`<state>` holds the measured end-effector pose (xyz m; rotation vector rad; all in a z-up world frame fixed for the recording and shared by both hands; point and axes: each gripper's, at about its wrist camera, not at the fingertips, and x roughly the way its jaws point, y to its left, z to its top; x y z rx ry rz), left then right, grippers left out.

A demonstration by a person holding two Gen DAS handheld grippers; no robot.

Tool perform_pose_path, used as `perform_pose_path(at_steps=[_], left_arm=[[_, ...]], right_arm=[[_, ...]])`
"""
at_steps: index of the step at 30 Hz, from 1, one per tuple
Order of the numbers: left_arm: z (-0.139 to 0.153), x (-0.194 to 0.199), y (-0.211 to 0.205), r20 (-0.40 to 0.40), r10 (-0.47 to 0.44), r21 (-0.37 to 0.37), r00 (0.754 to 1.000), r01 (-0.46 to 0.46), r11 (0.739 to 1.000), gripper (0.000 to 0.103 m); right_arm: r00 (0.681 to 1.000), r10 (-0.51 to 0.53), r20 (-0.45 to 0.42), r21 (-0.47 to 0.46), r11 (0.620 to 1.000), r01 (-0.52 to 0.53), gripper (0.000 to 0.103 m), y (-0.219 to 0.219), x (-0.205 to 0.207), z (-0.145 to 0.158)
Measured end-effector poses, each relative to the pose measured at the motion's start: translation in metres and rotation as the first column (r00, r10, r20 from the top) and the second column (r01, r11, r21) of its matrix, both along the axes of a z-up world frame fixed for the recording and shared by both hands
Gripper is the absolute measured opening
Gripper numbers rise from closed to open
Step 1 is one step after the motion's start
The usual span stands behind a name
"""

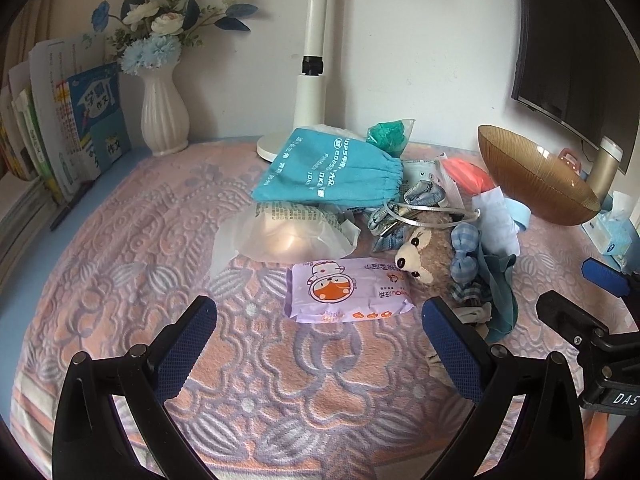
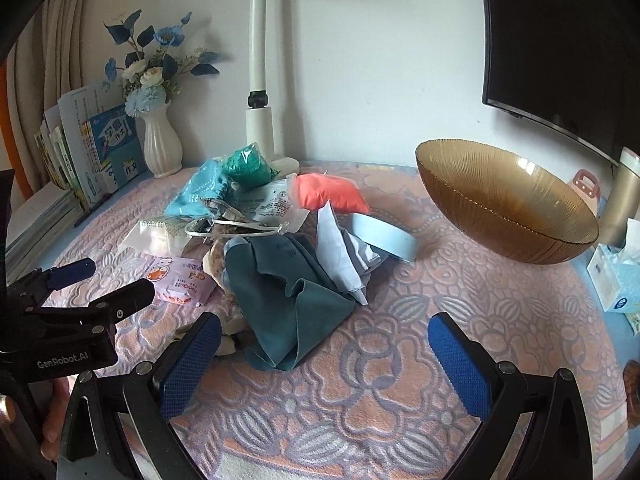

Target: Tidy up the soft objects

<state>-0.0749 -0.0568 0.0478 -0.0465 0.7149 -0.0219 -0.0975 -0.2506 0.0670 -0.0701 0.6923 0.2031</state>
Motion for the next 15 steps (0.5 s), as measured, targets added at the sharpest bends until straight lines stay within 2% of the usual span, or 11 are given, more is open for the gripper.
perform_pose_path(at_steps=[7,15], left_arm=[[-0.0025,0.0002,-0.0002,-0.004,-0.013,0.001,1.000,0.013,1.000,0.102],[-0.0030,-0.0005,-0.0006,-0.001,-0.016,-0.007,1.000,0.016,1.000,0.102]], right_arm=[[1.000,-0.015,-0.023,0.049,0.999,0.016,0.103,-0.0094,0.0027,-0.0032],[1.000,-0.016,-0.024,0.043,0.999,0.017,0.103,-0.0080,0.0039,-0.0028]])
